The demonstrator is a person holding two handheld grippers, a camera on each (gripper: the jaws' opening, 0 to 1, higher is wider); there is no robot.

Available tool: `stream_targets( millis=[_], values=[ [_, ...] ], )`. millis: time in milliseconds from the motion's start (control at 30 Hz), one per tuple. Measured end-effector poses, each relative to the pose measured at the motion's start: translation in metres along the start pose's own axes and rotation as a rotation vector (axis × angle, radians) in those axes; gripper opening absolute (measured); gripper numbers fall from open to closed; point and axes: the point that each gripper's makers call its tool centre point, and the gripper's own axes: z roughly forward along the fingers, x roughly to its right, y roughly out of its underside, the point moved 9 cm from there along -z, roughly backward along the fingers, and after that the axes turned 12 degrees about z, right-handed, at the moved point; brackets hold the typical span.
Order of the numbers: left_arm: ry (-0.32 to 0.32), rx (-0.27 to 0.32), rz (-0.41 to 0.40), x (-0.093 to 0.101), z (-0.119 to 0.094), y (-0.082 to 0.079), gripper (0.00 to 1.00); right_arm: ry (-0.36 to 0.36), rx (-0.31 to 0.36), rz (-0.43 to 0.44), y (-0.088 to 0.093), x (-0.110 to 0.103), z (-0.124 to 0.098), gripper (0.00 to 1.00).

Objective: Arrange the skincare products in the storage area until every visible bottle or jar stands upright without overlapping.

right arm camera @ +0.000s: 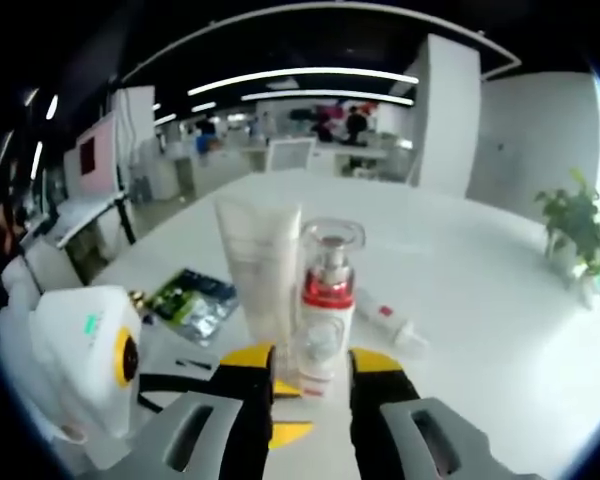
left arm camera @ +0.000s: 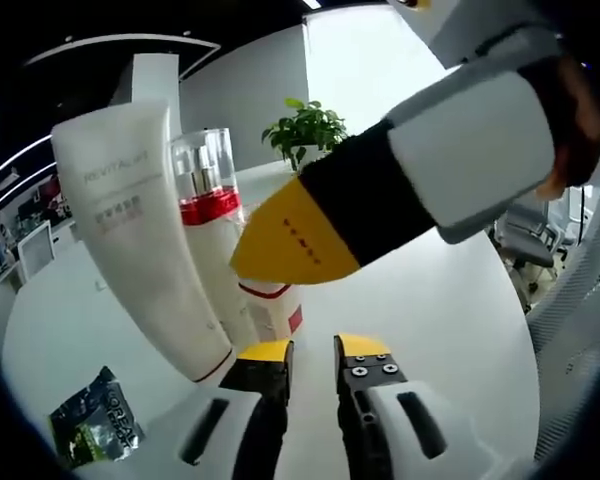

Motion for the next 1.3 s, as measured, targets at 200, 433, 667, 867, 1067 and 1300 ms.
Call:
stream_targets(
  millis=[200, 433, 667, 867, 1067, 1300],
  values=[
    [-0.002, 0.003, 0.003, -0.001, -0.004, -0.004, 0.21, -0.009, 0.010, -0.004, -0.002, 0.000, -0.003, 0.26],
    [-0.013, 0.007, -0.005, -0.002, -0.017, -0.010, 0.22, -0.027, 0.019, 0.003, -0.001, 0.000, -0.008, 0.33],
    [-0.033, -0.009, 0.014, -0.003, -0.024, -0.009, 0.22, -0.061, 0.030, 0.001, -0.002, -0.002, -0.014, 0.38],
    [-0.041, -0.020, 0.024, -0.003, -0.031, -0.012, 0.23, -0.101, 0.036, -0.015, -0.002, -0.007, -0.023, 0.43],
    [-0.058, -0.034, 0.024, -0.005, -0.040, -0.014, 0.25, -0.138, 0.039, -0.025, -0.003, -0.008, -0.028, 0.52],
    [-0.081, -0.055, 0.033, -0.006, -0.055, -0.019, 0.26, -0.181, 0.035, -0.030, -0.002, -0.012, -0.034, 0.63]
  ],
)
